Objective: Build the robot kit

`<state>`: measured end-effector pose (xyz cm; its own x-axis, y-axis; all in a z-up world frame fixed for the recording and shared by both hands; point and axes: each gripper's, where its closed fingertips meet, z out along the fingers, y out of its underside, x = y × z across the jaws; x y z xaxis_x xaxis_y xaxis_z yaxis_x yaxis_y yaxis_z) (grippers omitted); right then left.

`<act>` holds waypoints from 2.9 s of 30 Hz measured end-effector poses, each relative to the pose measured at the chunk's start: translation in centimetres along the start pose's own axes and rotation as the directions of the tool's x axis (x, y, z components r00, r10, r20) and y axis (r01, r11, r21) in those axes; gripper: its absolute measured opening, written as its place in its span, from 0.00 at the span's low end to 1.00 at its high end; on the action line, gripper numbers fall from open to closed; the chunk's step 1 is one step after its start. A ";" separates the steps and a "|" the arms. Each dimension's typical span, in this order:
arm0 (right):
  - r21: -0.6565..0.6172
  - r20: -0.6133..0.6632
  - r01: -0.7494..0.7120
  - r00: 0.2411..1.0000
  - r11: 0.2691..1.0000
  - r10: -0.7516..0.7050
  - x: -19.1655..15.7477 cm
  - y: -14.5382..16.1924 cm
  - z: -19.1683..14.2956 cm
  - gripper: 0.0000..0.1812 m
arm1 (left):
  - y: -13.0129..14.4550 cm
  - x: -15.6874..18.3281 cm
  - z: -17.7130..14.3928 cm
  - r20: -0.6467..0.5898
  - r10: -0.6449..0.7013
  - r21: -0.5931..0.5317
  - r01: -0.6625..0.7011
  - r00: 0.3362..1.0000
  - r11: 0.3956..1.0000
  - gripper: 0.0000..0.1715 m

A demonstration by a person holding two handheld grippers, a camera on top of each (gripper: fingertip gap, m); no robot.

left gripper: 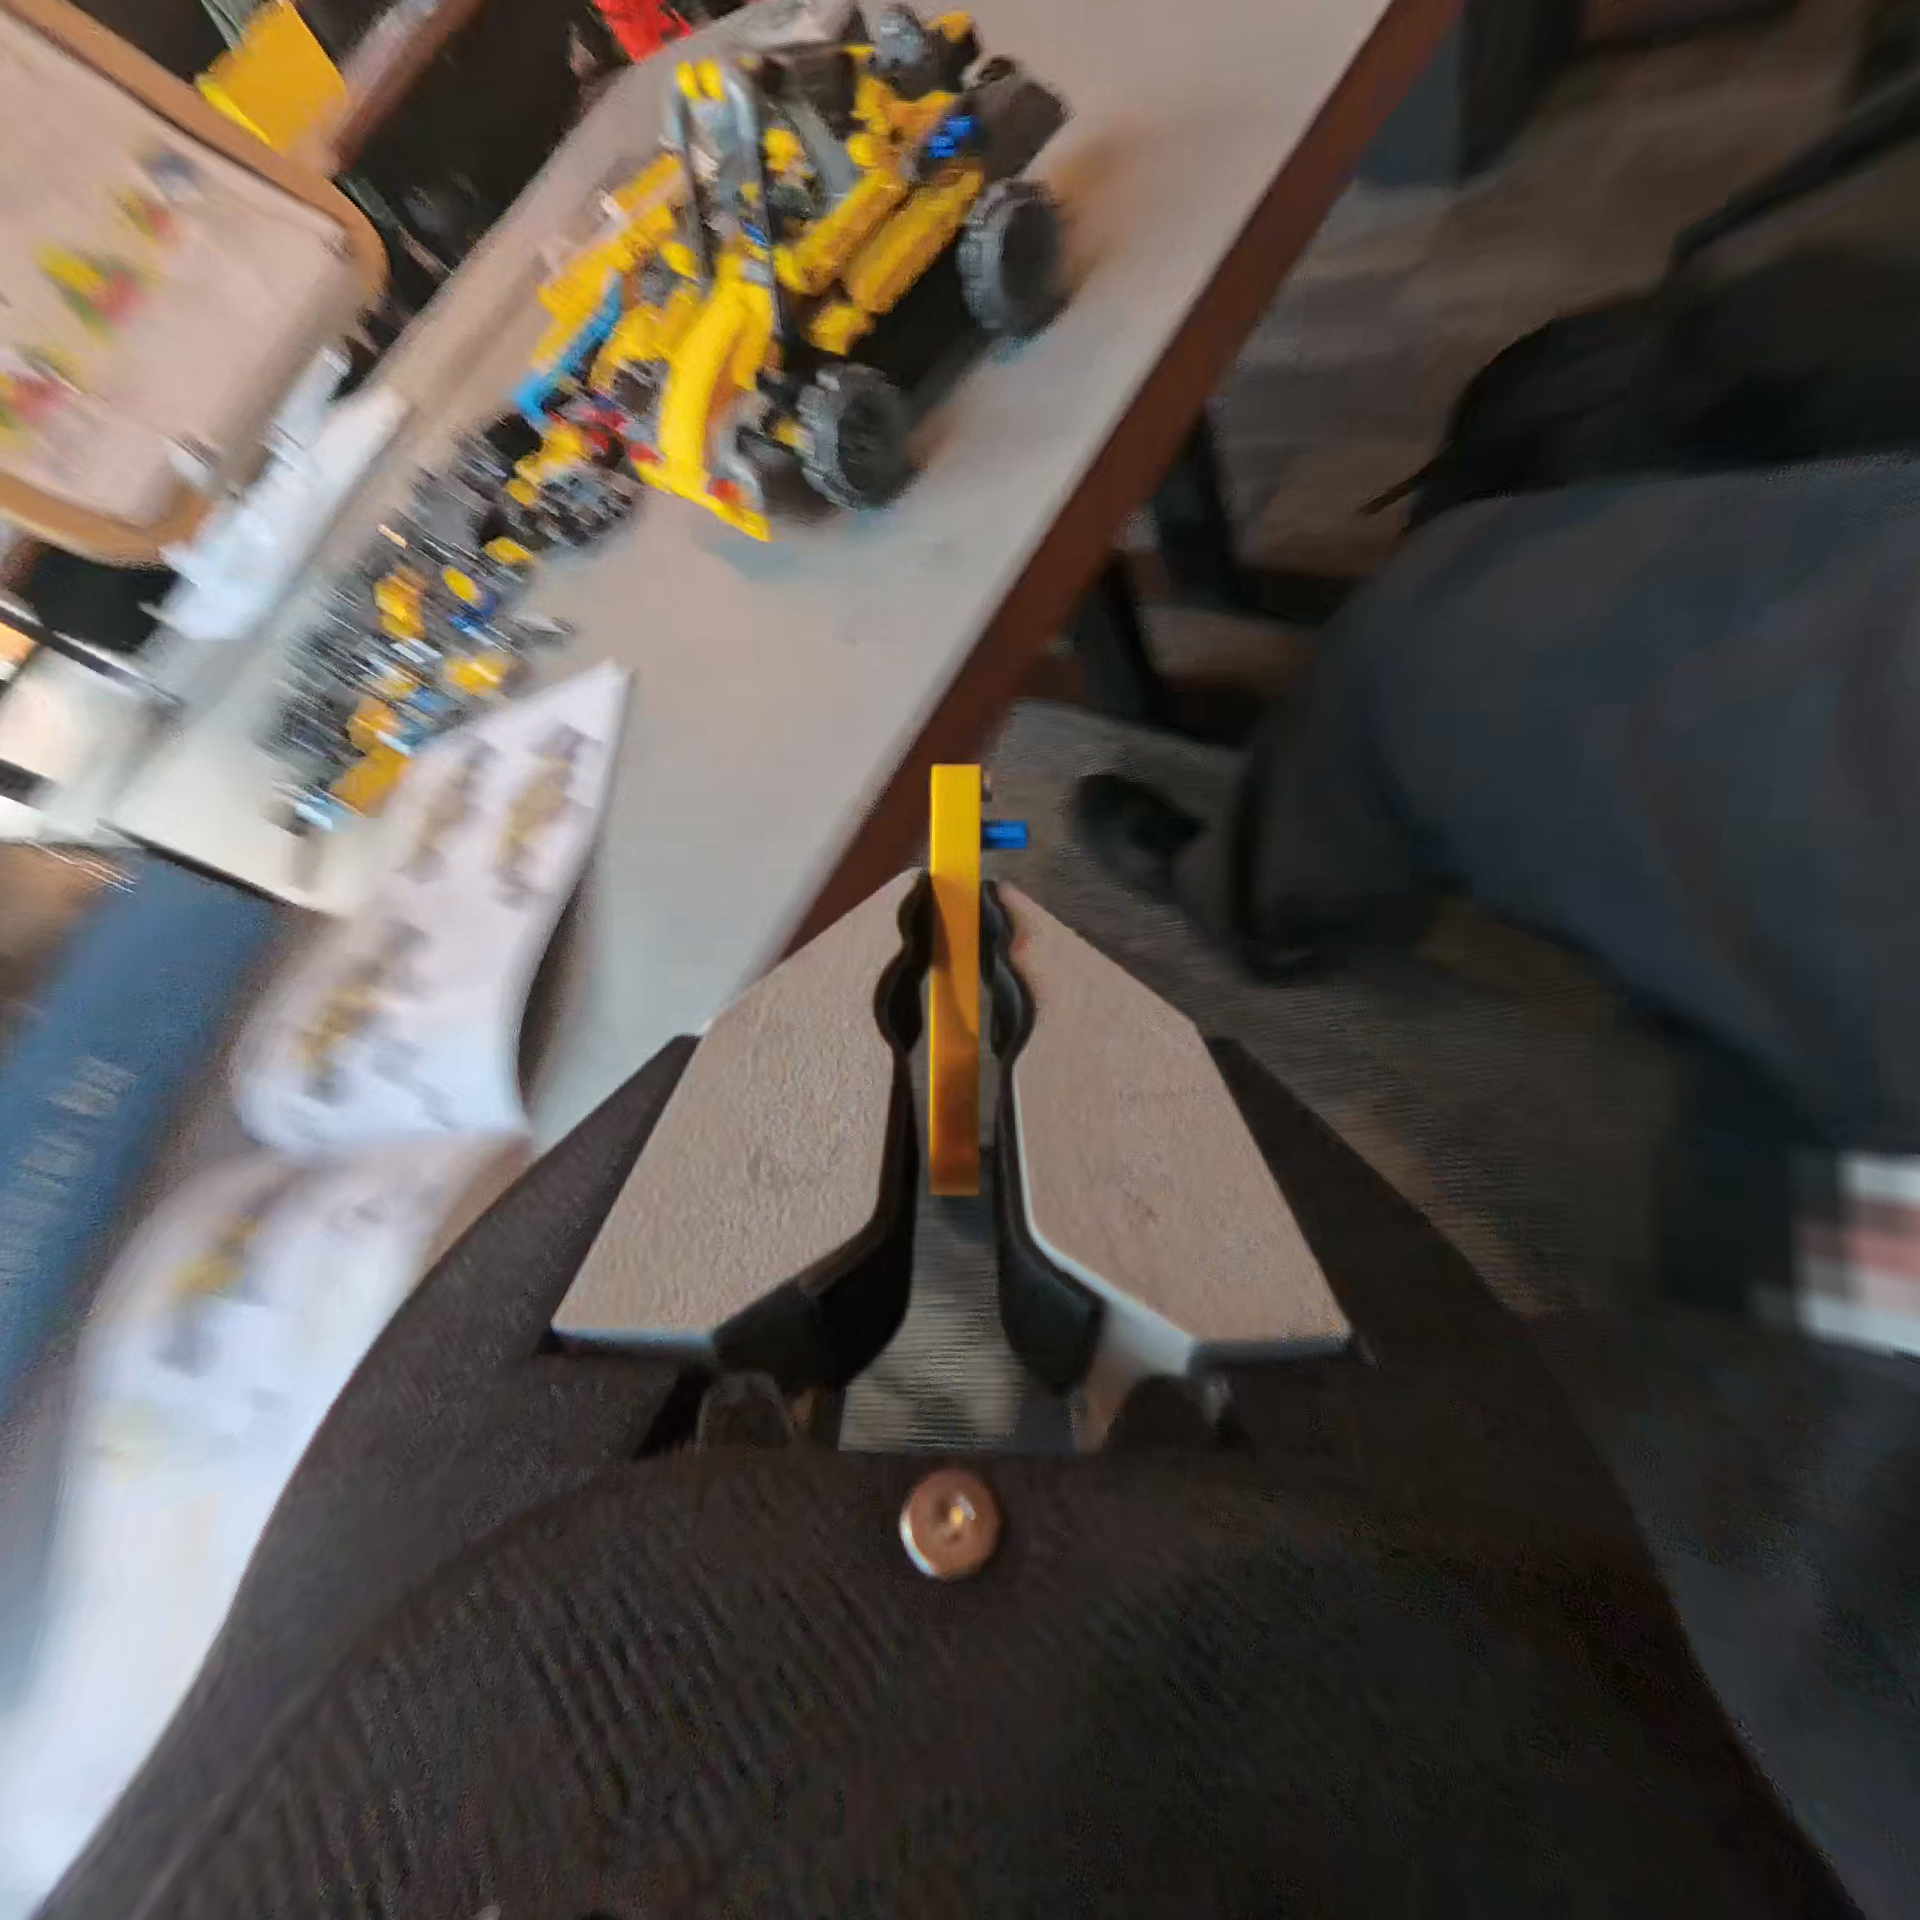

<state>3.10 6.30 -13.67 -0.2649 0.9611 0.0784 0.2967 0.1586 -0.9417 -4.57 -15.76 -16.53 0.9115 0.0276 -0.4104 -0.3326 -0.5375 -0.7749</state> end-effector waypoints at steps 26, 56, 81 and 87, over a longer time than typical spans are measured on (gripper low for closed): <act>-0.171 0.095 0.037 0.995 0.985 -0.020 14.2 -7.1 13.8 0.15 | -2.5 -10.7 16.4 0.246 0.686 -0.059 -0.696 0.685 0.715 0.02; -0.130 0.342 0.733 0.666 0.668 -0.663 -7.1 -3.4 11.3 0.15 | -5.5 -3.9 10.7 0.271 0.691 0.214 -0.742 0.670 0.635 0.02; -0.675 0.450 0.376 0.891 0.635 -0.049 7.6 -4.3 26.2 0.13 | 0.2 -9.7 13.0 0.157 0.404 -0.151 -0.382 0.901 0.912 0.09; -0.787 0.391 0.289 0.917 0.545 0.079 5.4 -3.6 29.0 0.08 | 0.0 -9.4 12.9 0.145 0.384 -0.138 -0.366 0.912 0.920 0.12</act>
<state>-25.99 4.38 -19.39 -0.5781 0.8054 -0.1307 0.8076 0.5419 -0.2327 -16.31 -5.16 -18.88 0.6682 -0.0594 -0.7416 -0.6063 -0.6213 -0.4964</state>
